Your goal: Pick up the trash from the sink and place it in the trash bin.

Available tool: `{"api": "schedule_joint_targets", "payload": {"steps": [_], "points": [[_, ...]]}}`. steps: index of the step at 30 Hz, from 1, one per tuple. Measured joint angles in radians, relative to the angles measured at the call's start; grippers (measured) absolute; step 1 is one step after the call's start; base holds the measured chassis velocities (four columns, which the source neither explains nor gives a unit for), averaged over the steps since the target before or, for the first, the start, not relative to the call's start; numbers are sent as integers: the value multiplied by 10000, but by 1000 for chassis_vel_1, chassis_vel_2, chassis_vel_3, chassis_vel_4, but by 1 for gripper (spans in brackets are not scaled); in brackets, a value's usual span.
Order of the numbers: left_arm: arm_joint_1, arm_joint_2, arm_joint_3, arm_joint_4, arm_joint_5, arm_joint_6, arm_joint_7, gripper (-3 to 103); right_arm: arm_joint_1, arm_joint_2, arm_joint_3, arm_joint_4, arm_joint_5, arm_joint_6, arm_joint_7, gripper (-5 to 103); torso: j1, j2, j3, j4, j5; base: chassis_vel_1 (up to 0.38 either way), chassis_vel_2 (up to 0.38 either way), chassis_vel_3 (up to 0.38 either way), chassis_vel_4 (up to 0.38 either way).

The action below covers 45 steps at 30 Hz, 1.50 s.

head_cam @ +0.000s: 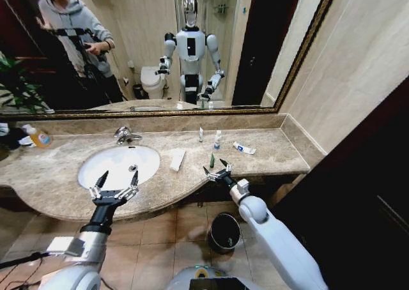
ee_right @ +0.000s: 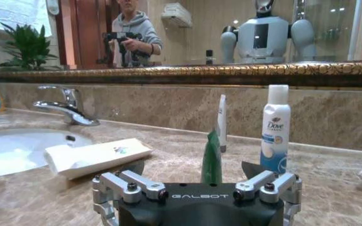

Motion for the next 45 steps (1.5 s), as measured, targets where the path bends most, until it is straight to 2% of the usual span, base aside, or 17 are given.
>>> {"api": "schedule_joint_targets", "payload": {"steps": [1,3,8,11,13,17,18,21,24,26,29,30,32,33,36,45], "points": [[0,0,0,0,0,0,0,100,156,83,-45,-191,-35,103,86,102,0,0,0,0,-1,0,0,0,0],[0,0,0,-1,0,0,0,100,213,117,-52,-290,-59,191,114,99,0,0,0,0,0,0,0,0,0],[0,0,0,-1,0,0,0,100,200,114,70,-497,-182,444,93,84,-1,0,0,-1,0,0,0,0,0],[0,0,0,-1,0,0,0,100,156,91,133,-496,-216,464,80,80,-1,0,0,-1,0,0,0,0,0],[0,0,0,0,0,0,0,100,130,68,171,-457,-229,472,83,73,0,0,0,-2,0,0,0,0,0],[0,0,0,0,0,0,0,100,132,36,192,-430,-267,495,87,68,-1,0,0,-1,0,0,0,0,0],[0,0,0,-1,0,0,0,100,137,18,192,-429,-363,506,105,57,-1,0,0,-1,1,0,0,0,0],[0,0,0,0,0,0,0,100,129,-18,215,-435,-715,581,19,52,-1,0,0,-1,0,0,0,0,0],[0,0,0,-1,0,0,0,100,84,-29,216,-440,-828,715,-35,41,-1,0,0,-1,1,0,0,0,0],[0,0,0,0,0,0,0,100,76,-28,216,-441,-829,734,-41,41,-1,0,0,-1,1,0,0,0,0],[0,0,0,0,0,0,0,100,64,-26,220,-440,-808,766,-72,29,-1,0,0,-1,1,0,0,0,0],[0,0,0,0,0,0,0,100,64,-26,220,-440,-808,766,-72,29,-1,0,0,-1,1,0,0,0,0],[0,0,0,-1,0,0,0,100,54,-20,228,-429,-764,774,-79,20,-1,0,0,-1,1,0,0,0,0],[0,0,0,-1,0,0,0,100,54,-20,228,-429,-764,774,-79,20,-1,0,0,-1,1,0,0,0,0],[0,0,0,-1,0,0,0,100,27,-51,253,-406,-701,798,-122,10,-1,0,0,-1,1,0,0,0,0],[0,0,0,0,0,0,0,100,-22,-178,320,-305,-602,813,-144,8,-1,0,0,-1,1,0,0,0,0]]}}
